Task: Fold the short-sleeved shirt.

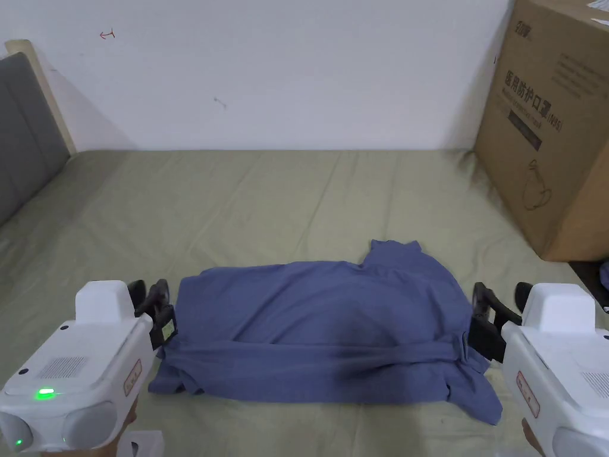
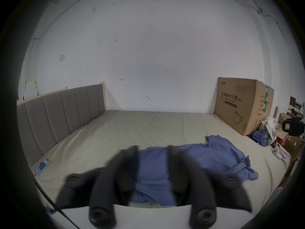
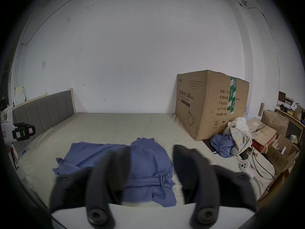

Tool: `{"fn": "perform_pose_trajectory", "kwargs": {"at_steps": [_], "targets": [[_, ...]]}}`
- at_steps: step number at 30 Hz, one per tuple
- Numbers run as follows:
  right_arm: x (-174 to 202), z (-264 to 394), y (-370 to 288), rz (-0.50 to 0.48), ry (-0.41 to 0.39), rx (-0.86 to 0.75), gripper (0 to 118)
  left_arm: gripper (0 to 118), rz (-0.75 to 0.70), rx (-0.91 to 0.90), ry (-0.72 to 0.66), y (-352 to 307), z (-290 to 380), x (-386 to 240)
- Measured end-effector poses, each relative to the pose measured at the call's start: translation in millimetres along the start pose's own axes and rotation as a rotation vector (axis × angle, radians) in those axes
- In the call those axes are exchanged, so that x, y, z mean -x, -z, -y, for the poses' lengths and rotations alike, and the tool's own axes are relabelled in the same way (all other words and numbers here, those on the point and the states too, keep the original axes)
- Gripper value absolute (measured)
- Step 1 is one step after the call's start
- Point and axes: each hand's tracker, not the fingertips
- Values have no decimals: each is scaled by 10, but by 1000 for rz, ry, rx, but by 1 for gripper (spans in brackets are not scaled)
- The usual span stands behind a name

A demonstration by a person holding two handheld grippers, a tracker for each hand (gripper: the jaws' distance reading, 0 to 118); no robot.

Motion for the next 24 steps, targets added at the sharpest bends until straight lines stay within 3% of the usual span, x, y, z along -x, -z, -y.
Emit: {"fn": "perform_pose_trajectory", "kwargs": {"at_steps": [1, 2, 5, 13, 19, 20, 21, 24], "targets": [[5, 12, -26, 0, -1, -2, 6, 4, 10, -6, -2, -20, 21, -2], [9, 28, -44, -1, -9, -8, 2, 1, 19, -8, -2, -32, 40, -7], [16, 51, -43, -4, -34, -4, 0, 0, 37, 22, 10, -33, 76, -19], [-34, 45, 64, -2, -4, 10, 0, 0, 24, 225, 7, 427, 225, 154], [-53, 67, 237, 1, -3, 41, 0, 0, 27, 540, -75, 1159, 540, 421], [-58, 74, 267, 0, -2, 47, 0, 5, 27, 550, -97, 1247, 600, 458], [-61, 83, 294, -2, -1, 56, 0, 18, 1, 601, -105, 1361, 667, 486], [-65, 129, 383, 7, -7, 77, 0, 84, -68, 710, -109, 1636, 851, 542]]}}
